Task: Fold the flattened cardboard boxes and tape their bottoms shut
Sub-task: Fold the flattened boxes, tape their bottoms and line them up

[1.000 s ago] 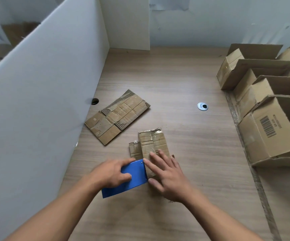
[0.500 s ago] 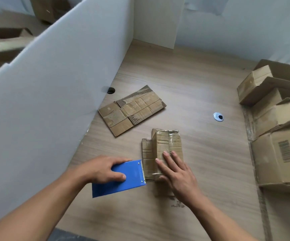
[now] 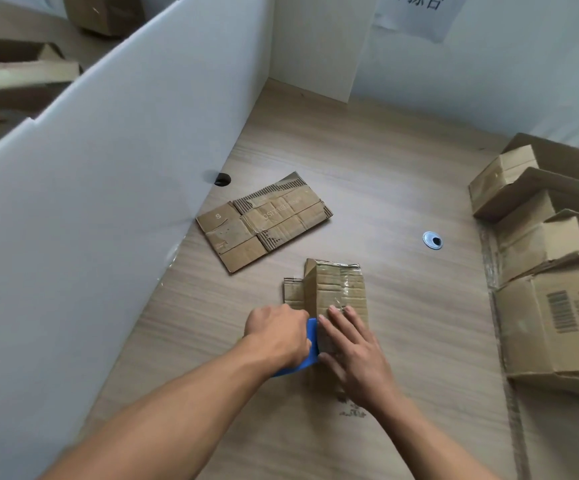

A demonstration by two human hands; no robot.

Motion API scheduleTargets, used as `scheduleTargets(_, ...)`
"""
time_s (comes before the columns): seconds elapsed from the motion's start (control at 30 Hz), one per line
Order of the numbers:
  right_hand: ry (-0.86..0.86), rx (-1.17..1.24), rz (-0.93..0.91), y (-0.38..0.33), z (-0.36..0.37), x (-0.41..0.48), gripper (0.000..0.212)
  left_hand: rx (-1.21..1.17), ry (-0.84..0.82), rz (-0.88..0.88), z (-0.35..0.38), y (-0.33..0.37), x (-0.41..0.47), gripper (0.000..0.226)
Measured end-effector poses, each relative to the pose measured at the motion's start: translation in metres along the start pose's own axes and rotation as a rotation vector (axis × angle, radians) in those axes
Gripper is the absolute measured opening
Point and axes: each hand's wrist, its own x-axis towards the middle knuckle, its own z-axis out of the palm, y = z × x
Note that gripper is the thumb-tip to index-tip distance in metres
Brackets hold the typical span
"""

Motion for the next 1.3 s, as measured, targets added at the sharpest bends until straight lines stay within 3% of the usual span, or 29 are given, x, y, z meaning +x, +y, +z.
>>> scheduleTargets(0.4,0.002,-0.033,-0.021,0.001,-0.005,-0.001,0.055,0.109,-0.050,0.077,-0.015,-0.010,0.014,0.038)
scheduleTargets(0.53,-0.017,-0.171,-0.002,-0.015,-0.017,-0.001,0.059,0.012,-0.130,0.064,-0.023,-0.041,0.004,0.039)
scheduleTargets(0.63,-0.068,-0.305,-0.057,-0.018,-0.019,0.003,0.050,-0.095,-0.188,0.048,-0.028,-0.069,-0.008,0.047)
scheduleTargets(0.83,-0.056,-0.192,-0.078,-0.004,-0.019,0.004,0.022,-0.372,-0.266,0.111,-0.022,-0.100,-0.026,0.046)
scheduleTargets(1.0,-0.094,-0.097,-0.068,0.005,-0.026,0.003,0.026,-0.454,-0.261,0.117,-0.025,-0.111,-0.034,0.043)
scheduleTargets(1.3,-0.046,-0.122,-0.091,-0.015,-0.021,-0.005,0.022,-0.103,-0.055,0.021,0.002,-0.042,-0.004,0.047)
